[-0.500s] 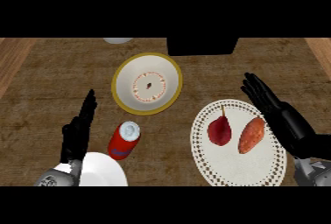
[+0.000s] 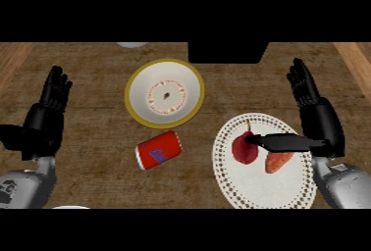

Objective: Pick the sweet potato from the placemat and place it in the bowl

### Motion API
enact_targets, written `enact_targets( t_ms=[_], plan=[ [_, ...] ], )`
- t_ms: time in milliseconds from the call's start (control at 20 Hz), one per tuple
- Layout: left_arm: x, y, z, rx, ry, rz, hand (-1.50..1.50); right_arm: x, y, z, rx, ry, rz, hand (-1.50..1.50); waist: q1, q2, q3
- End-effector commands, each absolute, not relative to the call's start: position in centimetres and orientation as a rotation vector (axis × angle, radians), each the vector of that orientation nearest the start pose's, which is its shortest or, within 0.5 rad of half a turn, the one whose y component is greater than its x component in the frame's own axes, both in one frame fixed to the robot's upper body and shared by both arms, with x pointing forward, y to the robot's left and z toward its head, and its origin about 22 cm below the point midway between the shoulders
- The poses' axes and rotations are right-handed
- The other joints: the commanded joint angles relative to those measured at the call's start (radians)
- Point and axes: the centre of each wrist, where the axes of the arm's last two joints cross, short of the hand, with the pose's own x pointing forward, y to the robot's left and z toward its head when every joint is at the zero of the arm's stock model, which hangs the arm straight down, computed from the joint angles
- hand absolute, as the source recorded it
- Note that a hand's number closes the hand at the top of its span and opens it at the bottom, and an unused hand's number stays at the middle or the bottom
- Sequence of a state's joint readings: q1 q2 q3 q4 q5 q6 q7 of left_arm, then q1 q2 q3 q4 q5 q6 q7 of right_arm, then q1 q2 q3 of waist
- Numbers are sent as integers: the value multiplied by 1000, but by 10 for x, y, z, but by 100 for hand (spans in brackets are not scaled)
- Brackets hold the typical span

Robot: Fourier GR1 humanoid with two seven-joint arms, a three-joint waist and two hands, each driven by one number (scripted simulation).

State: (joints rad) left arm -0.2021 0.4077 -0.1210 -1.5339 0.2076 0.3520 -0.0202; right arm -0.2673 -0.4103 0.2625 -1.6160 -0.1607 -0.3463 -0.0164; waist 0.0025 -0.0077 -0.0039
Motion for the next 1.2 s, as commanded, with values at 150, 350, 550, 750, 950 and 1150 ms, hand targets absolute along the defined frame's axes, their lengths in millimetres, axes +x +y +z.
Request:
enact_targets(
  t_ms=[150, 350, 550, 750, 950, 1150],
  plan=[
    [291, 305, 83, 256, -1769, 20, 0, 259, -166, 50, -587, -1979, 125, -150, -6, 1, 0],
    [287, 331, 85, 291, -1776, 36, 0, 237, -175, 64, -712, -1864, 270, -150, -25, -5, -2],
    [284, 324, 83, 287, -1754, 44, 0, 232, -197, 86, -862, -1675, 375, -150, -40, -11, -3],
    [281, 336, 88, 292, -1761, 56, 0, 213, -212, 114, -912, -1453, 494, -150, -45, -11, -3],
    [281, 333, 72, 276, -1761, 32, 0, 204, -209, 144, -895, -1242, 700, -150, -35, -2, -4],
    [289, 334, 74, 274, -1766, 50, 0, 189, -205, 180, -827, -1112, 830, -150, -25, 4, -2]
  ],
)
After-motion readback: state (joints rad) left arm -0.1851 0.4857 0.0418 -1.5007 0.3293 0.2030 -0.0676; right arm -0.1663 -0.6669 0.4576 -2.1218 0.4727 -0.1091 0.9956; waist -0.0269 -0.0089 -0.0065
